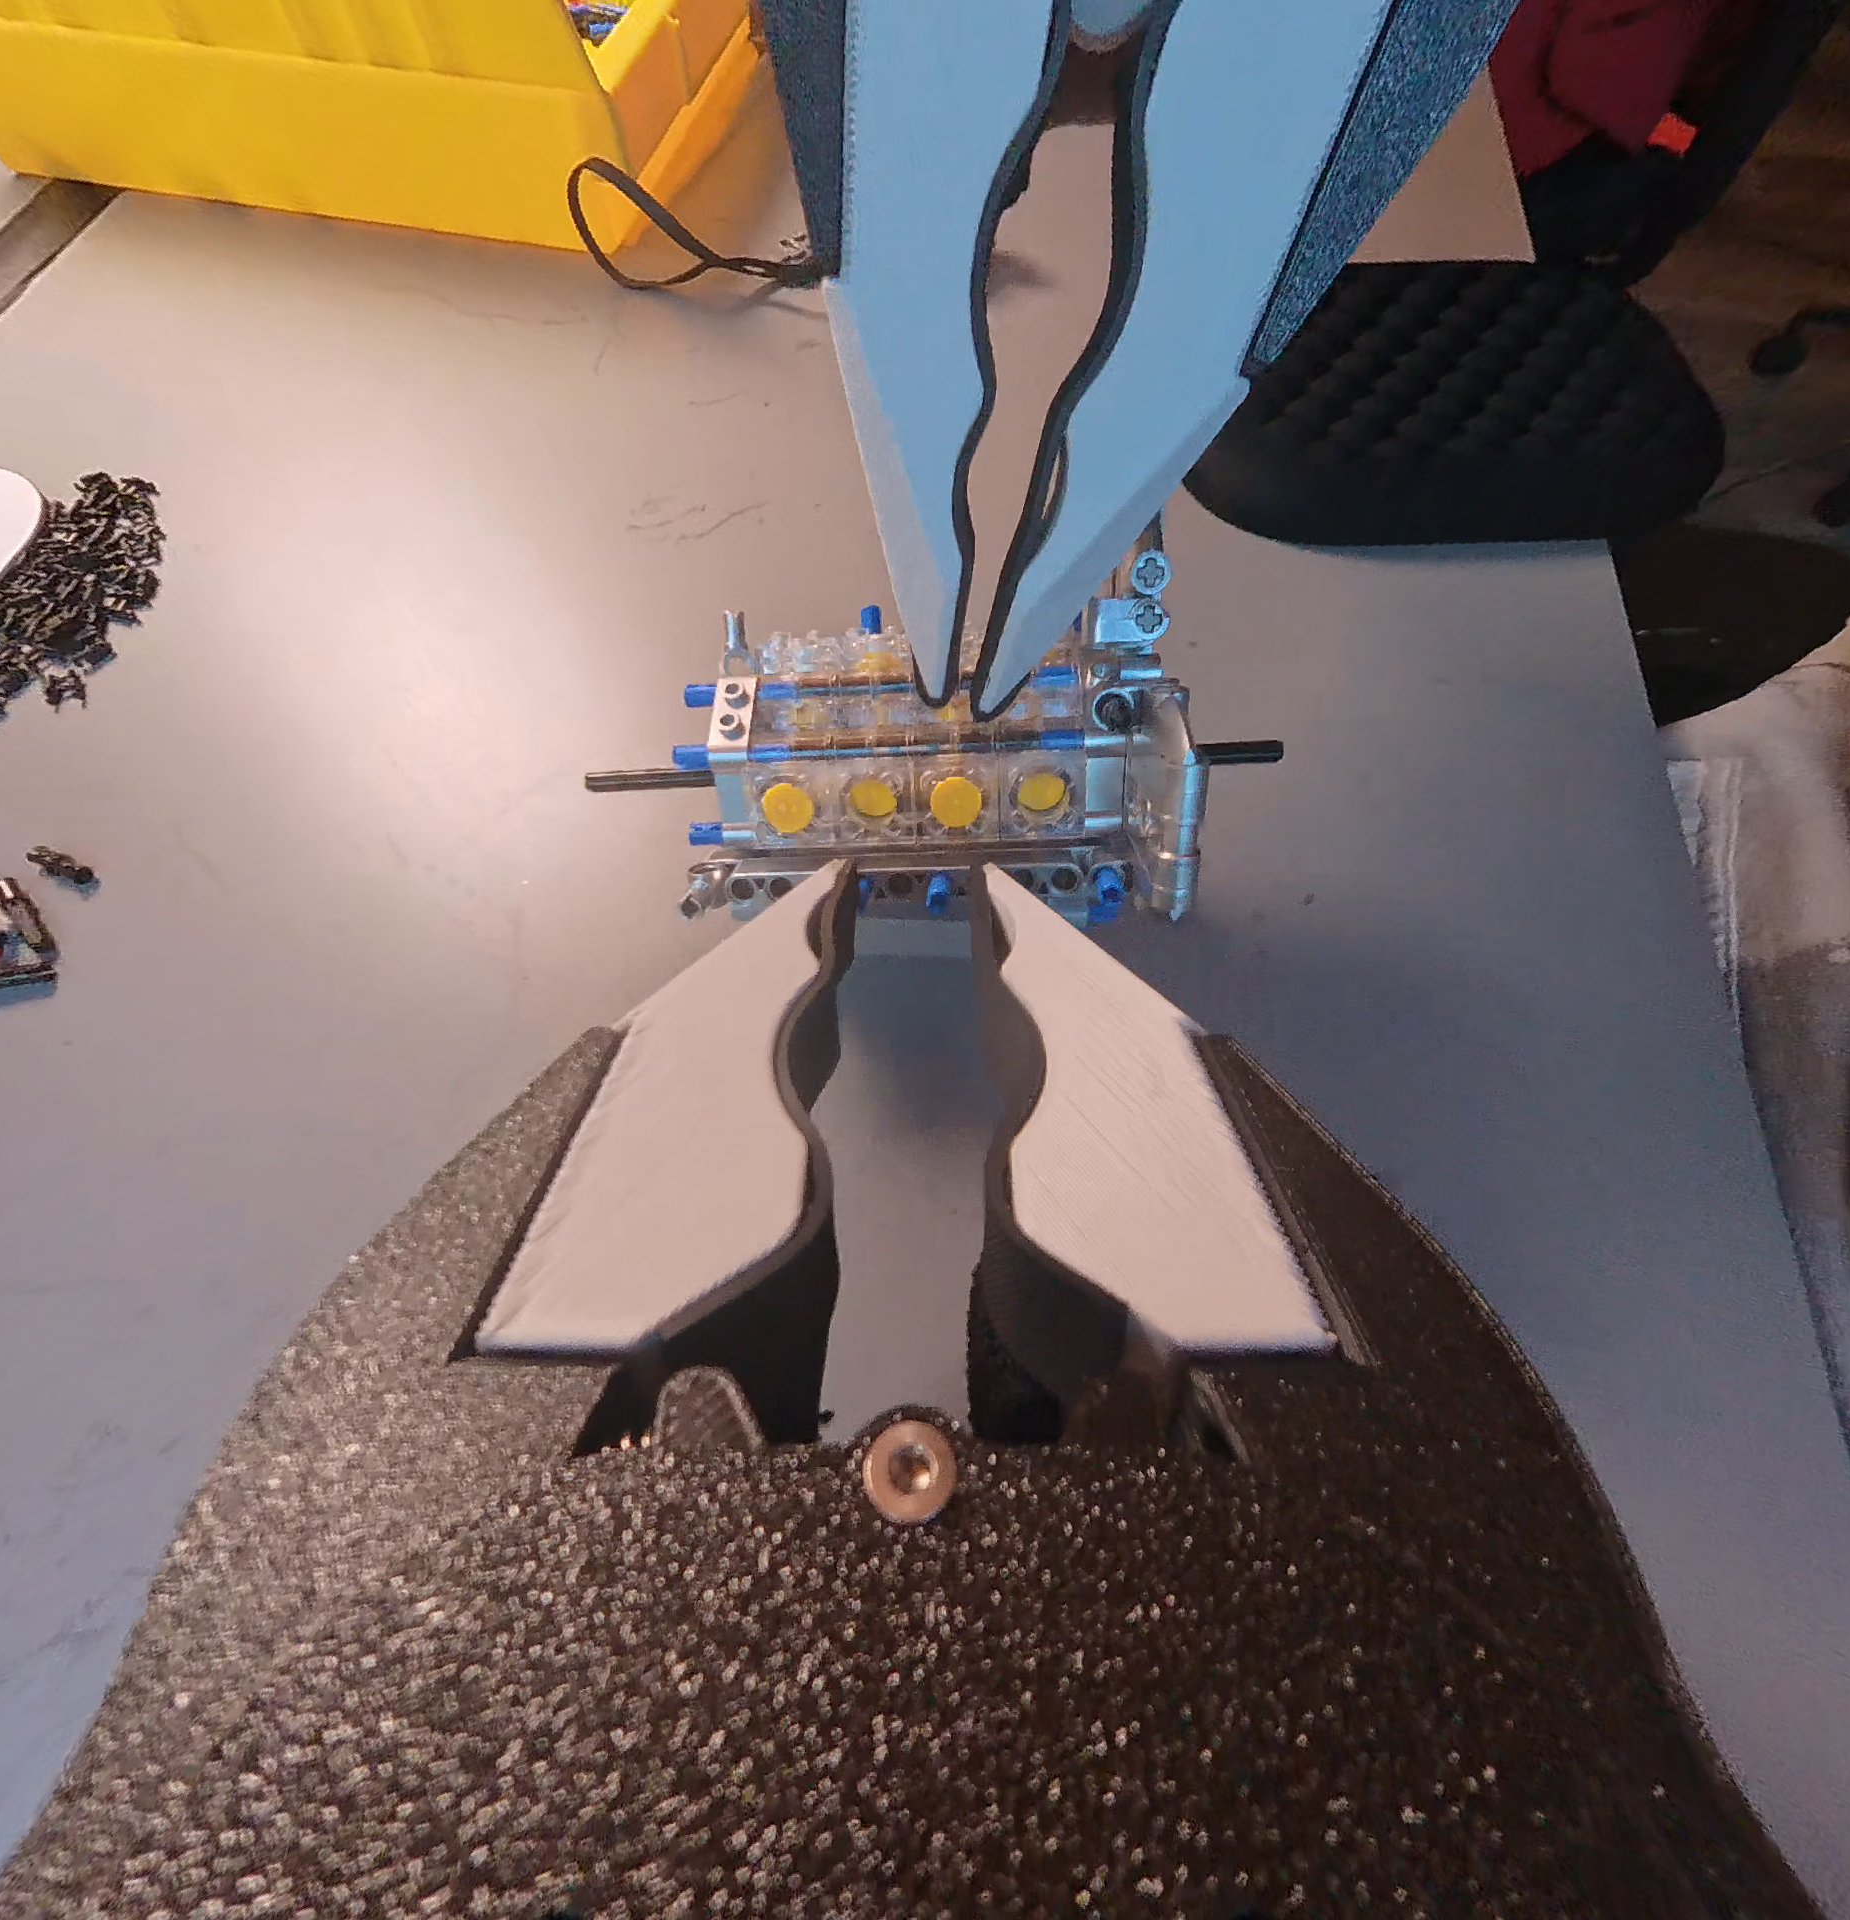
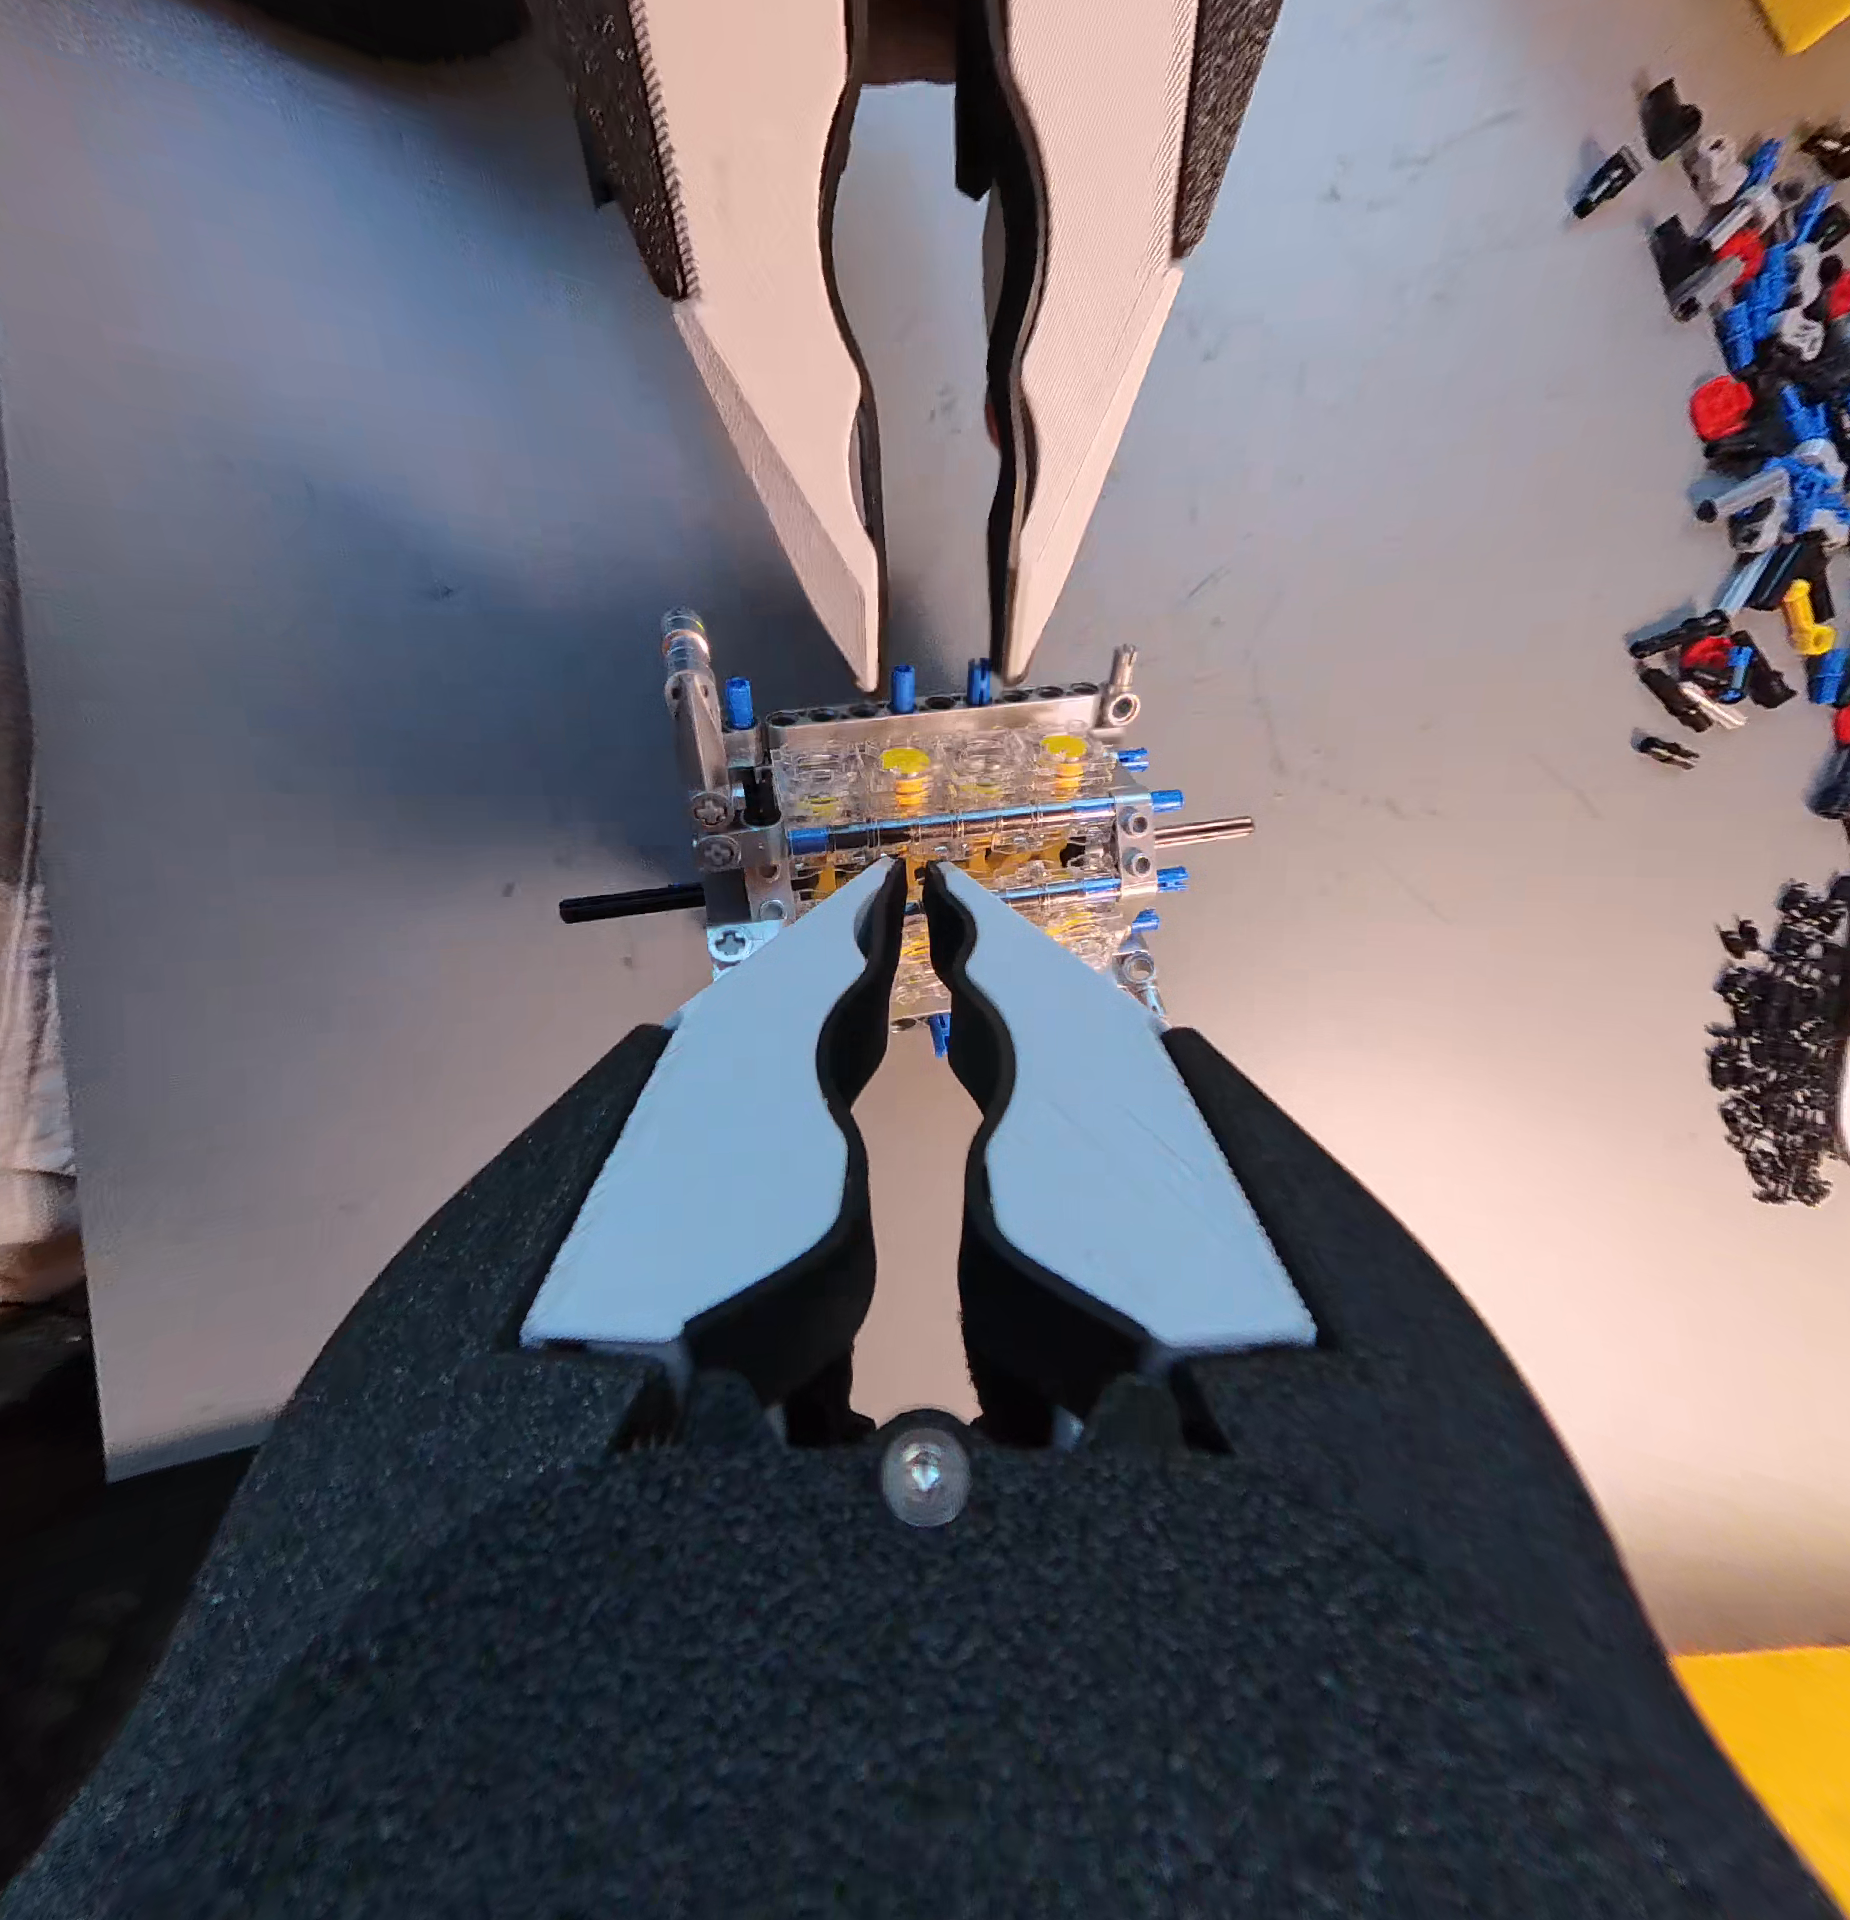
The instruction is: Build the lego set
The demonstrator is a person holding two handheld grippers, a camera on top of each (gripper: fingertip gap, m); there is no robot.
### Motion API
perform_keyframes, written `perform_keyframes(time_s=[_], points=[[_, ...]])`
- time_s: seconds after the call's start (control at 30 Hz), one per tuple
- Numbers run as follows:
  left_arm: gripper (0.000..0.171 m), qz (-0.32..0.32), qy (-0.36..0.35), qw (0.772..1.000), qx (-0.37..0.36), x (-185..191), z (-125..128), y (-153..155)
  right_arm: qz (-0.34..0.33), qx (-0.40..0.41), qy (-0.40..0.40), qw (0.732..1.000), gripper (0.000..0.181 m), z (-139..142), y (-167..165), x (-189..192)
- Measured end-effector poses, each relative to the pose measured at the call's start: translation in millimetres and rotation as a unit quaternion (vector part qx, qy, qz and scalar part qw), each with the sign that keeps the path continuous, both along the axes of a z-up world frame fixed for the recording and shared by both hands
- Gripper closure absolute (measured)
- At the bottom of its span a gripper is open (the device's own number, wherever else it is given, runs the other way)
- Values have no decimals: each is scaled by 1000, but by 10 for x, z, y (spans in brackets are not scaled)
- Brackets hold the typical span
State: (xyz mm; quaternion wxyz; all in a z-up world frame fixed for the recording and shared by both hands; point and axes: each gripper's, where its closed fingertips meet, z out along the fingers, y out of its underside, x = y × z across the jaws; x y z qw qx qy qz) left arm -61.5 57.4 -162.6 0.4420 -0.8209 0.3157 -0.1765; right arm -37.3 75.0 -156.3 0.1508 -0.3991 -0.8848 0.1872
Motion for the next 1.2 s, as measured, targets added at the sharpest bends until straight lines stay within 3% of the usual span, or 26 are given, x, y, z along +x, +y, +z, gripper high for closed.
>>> perform_keyframes(time_s=[0.13, 0.23, 0.3, 0.57, 0.73, 0.87, 1.03, 1.2], points=[[145, -4, 4, 1000, -24, -143, -117, -37, 16, 30, -39, 999, 180, -13, -8, 3], [140, -20, -10, 999, -32, -76, -146, -71, 29, 68, -45, 996, 181, 1, -11, 10], [136, -25, 16, 999, -37, -29, -222, -88, 35, 86, -42, 995, 181, 35, -10, 24], [101, -11, 41, 998, -55, 136, -416, -23, 51, 78, -91, 992, 181, 10, -99, 113], [88, 7, 63, 996, -54, 175, -504, 51, 51, 76, -97, 991, 181, 14, -114, 117], [86, 10, 65, 996, -55, 187, -512, 70, 56, 89, -82, 991, 181, 55, -111, 132], [86, 9, 63, 996, -57, 187, -512, 68, 45, 27, -101, 993, 180, 226, -202, 207], [86, 11, 67, 996, -51, 187, -506, 70, 28, 41, -129, 990, 164, 57, -215, 233]])
